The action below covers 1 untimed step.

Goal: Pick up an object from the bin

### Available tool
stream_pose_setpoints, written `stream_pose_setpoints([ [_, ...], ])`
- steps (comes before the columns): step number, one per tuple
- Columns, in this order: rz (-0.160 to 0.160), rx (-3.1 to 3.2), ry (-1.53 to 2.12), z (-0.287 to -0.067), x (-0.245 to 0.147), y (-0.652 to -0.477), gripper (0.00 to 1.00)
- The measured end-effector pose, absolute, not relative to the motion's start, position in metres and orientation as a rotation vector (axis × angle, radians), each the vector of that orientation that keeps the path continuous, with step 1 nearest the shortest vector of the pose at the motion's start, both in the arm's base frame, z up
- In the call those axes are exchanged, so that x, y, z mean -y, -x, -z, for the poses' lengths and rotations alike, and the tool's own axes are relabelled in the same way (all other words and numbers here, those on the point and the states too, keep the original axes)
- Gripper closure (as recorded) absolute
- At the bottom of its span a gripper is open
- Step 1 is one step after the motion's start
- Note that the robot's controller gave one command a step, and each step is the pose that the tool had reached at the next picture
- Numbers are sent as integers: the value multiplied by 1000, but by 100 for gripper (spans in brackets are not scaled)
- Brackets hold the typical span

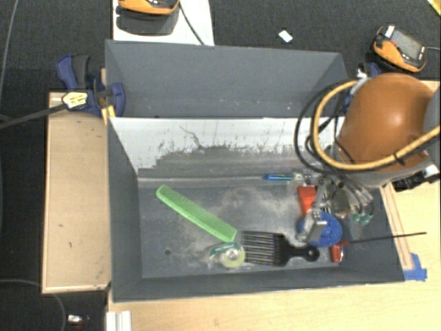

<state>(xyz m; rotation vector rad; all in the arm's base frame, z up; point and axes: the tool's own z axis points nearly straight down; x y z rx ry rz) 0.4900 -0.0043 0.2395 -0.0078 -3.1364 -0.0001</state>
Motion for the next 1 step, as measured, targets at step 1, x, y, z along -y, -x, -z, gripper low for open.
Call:
stream_pose_setpoints([
  [1, 0, 3145, 8, -244, 4, -491, 0],
])
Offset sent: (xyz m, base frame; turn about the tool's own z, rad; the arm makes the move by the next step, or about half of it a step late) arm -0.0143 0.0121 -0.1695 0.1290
